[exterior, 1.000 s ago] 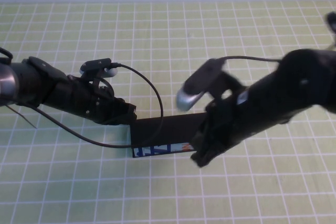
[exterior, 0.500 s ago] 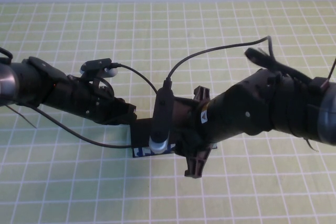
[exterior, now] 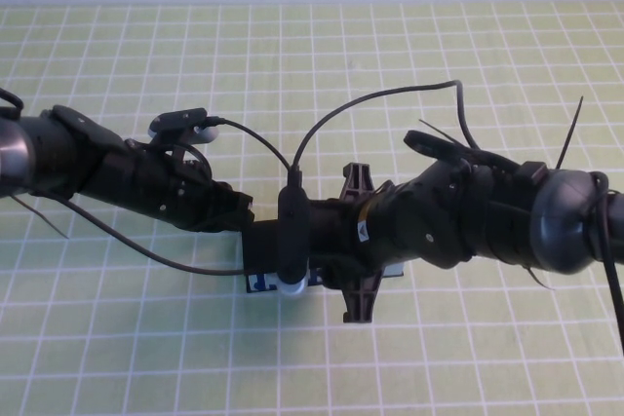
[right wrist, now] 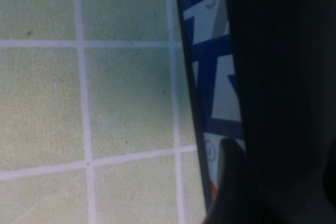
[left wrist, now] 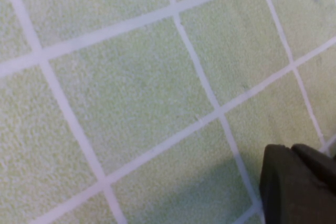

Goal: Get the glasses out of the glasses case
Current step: Pick up the glasses from the glasses case

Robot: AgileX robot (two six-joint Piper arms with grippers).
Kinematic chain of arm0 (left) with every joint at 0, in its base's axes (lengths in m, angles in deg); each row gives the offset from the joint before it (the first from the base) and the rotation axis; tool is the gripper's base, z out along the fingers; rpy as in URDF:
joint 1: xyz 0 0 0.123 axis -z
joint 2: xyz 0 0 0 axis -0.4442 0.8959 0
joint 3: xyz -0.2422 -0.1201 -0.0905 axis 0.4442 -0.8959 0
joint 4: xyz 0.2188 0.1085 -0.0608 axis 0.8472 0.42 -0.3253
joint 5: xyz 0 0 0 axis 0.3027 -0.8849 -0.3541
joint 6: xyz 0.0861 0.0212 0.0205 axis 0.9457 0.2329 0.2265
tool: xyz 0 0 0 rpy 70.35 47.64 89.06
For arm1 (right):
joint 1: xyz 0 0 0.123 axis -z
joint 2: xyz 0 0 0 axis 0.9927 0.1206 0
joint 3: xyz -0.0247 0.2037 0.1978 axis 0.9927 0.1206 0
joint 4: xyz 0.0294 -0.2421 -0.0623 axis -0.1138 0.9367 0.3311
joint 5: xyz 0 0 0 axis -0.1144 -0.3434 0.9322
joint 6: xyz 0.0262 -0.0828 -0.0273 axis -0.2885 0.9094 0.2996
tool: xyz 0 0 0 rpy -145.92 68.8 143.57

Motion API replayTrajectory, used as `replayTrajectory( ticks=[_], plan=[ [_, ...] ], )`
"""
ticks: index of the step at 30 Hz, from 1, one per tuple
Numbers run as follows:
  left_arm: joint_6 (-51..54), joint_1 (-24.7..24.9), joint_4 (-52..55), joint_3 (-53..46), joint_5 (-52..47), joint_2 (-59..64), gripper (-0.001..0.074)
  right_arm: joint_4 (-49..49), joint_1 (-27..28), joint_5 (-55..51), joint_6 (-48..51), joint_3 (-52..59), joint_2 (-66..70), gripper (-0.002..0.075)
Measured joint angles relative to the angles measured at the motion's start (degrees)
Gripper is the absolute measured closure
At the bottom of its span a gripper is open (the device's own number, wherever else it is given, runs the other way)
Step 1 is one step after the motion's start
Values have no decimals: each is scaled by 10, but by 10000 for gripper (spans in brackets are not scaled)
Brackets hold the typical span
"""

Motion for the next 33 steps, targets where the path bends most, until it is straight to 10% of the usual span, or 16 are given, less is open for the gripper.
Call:
replayTrajectory(
  ticks=[14, 21, 33],
  plan=[
    [1, 0, -2, 0, 0, 1, 739, 30, 0, 32, 1, -1, 21, 414],
    [2, -1, -5, 0, 7, 1, 739, 49, 0, 34, 5, -2, 22, 604],
    [6, -2, -3, 0, 8, -17, 739, 56, -1, 29, -24, -2, -19, 707]
  ],
)
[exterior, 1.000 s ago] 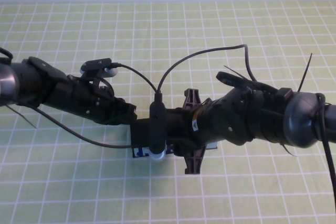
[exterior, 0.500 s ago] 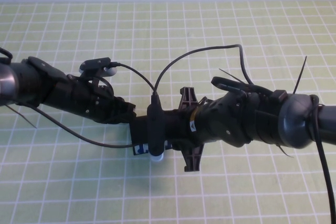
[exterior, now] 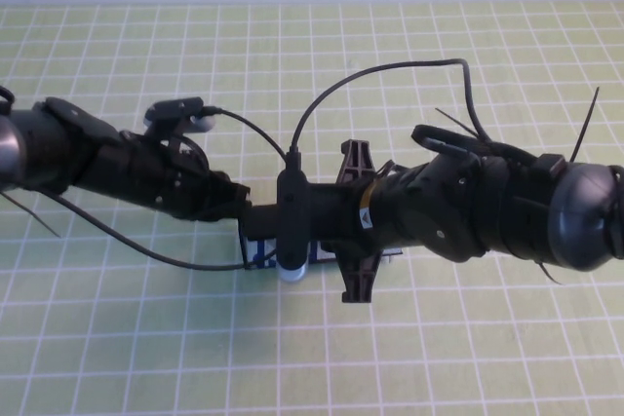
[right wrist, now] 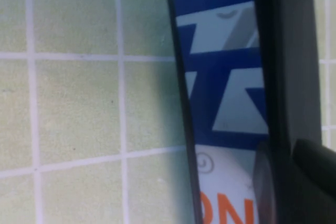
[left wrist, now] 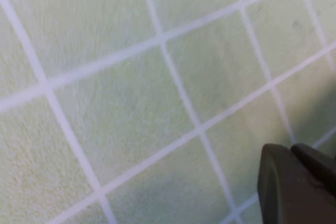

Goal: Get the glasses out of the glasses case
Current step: Pick up the glasses from the glasses case

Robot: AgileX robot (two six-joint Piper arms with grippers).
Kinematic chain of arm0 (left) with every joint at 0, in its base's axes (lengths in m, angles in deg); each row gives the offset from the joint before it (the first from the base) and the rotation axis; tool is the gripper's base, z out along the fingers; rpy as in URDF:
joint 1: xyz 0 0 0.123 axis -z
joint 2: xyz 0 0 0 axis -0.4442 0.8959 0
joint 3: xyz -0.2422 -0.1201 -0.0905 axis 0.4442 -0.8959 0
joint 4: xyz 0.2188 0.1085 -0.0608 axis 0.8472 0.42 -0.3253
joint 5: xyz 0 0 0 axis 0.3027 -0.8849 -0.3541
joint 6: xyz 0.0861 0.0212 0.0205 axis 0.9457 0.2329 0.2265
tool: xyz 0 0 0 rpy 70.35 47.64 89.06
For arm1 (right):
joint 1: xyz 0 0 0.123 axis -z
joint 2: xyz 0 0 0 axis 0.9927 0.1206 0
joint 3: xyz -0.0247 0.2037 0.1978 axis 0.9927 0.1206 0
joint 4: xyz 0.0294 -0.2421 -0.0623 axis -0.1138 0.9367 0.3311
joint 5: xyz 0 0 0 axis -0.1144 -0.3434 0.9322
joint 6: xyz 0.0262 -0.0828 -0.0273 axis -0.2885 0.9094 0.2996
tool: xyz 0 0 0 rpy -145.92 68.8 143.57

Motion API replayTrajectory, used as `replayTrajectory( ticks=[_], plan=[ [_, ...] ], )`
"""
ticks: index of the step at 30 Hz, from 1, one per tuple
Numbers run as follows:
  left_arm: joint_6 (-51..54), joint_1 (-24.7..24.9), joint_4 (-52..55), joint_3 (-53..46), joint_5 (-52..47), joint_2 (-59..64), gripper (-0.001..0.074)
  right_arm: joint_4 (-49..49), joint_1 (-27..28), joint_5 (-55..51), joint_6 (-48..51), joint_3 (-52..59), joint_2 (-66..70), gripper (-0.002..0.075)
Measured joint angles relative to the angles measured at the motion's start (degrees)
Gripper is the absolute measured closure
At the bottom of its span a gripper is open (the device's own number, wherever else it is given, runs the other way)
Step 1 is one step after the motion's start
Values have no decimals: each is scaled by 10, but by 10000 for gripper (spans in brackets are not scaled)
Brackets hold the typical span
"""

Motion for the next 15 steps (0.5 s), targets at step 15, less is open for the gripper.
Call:
replayTrajectory(
  ticks=[15],
  plan=[
    [1, 0, 23, -1, -6, -110, 739, -6, 3, 9, -19, 1, -14, 714]
  ],
)
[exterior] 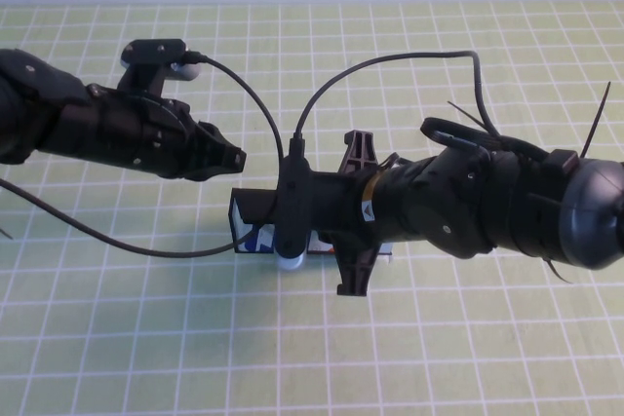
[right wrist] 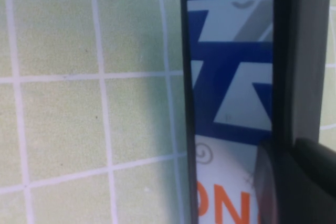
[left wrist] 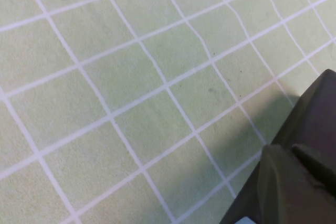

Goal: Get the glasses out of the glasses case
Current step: Pick up the glasses from the glasses case

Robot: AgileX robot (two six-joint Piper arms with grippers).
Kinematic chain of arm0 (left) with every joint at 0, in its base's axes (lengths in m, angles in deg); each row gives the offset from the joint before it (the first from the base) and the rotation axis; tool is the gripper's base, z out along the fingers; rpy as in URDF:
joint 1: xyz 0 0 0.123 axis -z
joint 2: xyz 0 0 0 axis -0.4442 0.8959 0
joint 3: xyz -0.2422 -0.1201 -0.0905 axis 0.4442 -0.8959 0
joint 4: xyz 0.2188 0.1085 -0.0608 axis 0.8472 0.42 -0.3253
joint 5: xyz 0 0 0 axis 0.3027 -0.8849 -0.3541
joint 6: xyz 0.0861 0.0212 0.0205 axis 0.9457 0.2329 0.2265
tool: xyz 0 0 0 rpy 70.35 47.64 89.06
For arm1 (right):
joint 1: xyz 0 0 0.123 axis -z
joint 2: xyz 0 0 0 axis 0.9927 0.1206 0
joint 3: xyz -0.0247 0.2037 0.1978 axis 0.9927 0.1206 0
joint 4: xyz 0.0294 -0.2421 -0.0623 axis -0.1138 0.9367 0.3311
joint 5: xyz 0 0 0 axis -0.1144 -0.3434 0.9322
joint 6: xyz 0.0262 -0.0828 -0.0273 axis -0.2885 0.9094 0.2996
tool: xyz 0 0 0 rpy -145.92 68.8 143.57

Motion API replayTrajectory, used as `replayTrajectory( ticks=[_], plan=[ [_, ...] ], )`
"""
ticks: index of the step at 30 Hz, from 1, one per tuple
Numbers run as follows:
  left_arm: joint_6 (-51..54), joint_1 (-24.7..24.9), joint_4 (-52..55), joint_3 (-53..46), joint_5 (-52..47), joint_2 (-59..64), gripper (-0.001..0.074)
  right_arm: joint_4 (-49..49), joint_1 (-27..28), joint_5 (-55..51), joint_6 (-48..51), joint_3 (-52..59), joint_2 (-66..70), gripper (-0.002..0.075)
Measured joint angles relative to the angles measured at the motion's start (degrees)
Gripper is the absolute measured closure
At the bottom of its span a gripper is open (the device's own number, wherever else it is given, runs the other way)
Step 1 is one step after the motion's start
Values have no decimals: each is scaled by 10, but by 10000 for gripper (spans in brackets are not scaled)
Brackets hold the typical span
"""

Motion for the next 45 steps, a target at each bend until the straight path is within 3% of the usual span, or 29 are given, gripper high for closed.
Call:
replayTrajectory(
  ticks=[14, 17, 22, 26, 45],
  plan=[
    [25, 0, -12, -20, -18, -10, 739, -8, 0, 6, 0, 0, 5, 714],
    [105, 0, -92, -77, 22, -43, 738, -8, 0, 7, 0, 0, 5, 714],
    [331, 0, -299, -213, 68, -113, 738, -8, 0, 8, 0, 0, 6, 714],
    [445, 0, -378, -286, 84, -114, 738, -8, 0, 9, 0, 0, 8, 715],
    [515, 0, -403, -283, 57, 8, 738, -9, 0, 16, 1, 0, 24, 715]
  ],
)
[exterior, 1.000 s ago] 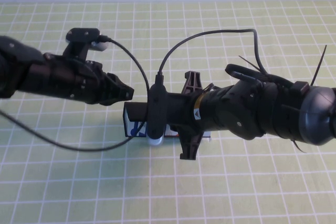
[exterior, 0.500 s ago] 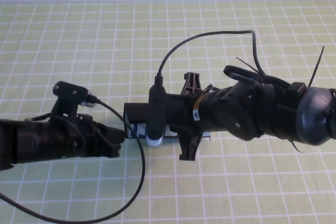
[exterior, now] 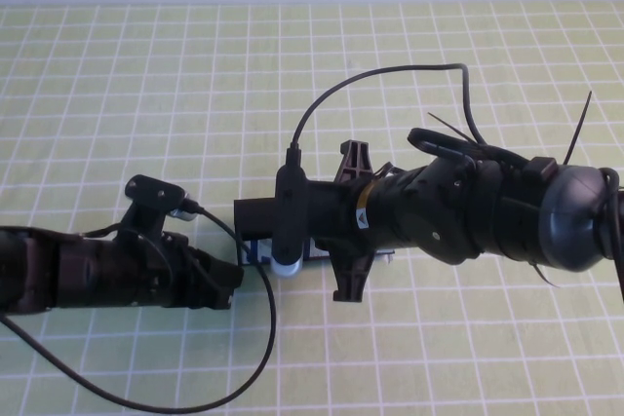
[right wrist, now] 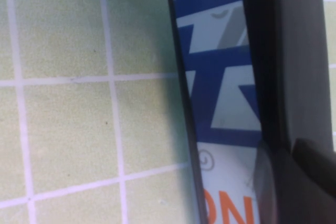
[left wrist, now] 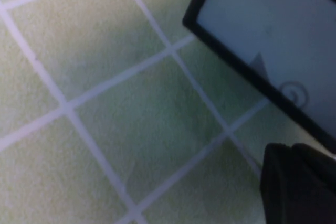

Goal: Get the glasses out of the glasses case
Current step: Pick up the glasses from the glasses case

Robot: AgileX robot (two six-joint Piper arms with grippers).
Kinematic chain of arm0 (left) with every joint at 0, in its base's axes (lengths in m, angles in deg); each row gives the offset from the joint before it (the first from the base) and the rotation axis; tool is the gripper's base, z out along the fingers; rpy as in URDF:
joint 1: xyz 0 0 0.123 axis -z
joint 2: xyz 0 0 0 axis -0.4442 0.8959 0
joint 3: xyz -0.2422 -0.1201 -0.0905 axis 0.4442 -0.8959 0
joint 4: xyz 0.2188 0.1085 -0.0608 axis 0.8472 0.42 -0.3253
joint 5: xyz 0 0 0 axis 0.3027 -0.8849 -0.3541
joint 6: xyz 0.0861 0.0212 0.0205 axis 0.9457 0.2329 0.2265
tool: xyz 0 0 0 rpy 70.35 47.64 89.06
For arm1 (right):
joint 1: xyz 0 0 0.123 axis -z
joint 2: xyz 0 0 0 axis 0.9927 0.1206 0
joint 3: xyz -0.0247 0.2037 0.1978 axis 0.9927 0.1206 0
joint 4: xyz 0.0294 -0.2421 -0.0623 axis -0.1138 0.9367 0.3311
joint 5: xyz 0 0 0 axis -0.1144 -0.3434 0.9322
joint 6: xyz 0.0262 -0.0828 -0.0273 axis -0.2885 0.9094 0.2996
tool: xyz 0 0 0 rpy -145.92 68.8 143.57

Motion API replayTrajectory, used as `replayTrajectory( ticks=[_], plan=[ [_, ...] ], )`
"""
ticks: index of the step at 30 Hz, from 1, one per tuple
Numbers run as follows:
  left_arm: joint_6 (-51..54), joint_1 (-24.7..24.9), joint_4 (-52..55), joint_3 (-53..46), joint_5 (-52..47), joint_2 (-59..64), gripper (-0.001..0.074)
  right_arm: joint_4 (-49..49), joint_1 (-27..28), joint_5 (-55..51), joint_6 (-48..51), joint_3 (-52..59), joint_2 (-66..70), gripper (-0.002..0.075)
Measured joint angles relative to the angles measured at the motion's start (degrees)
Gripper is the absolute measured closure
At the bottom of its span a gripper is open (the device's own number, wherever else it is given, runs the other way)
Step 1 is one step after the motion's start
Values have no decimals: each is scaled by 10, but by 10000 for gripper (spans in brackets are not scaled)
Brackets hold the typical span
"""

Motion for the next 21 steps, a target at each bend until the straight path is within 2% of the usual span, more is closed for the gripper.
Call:
replayTrajectory(
  ticks=[11, 15, 18, 21],
  plan=[
    [-1, 0, -10, 11, -15, 17, 739, 0, 0, -1, 1, 0, -4, 715],
    [-45, -3, -9, 11, 15, 6, 739, -3, 0, -1, 1, 0, -4, 715],
    [-85, -29, -5, 11, 63, -14, 739, -6, 0, -2, 1, 0, -4, 715],
    [-94, -64, -5, 11, 67, -32, 739, -8, 0, -2, 1, 0, -4, 715]
  ],
)
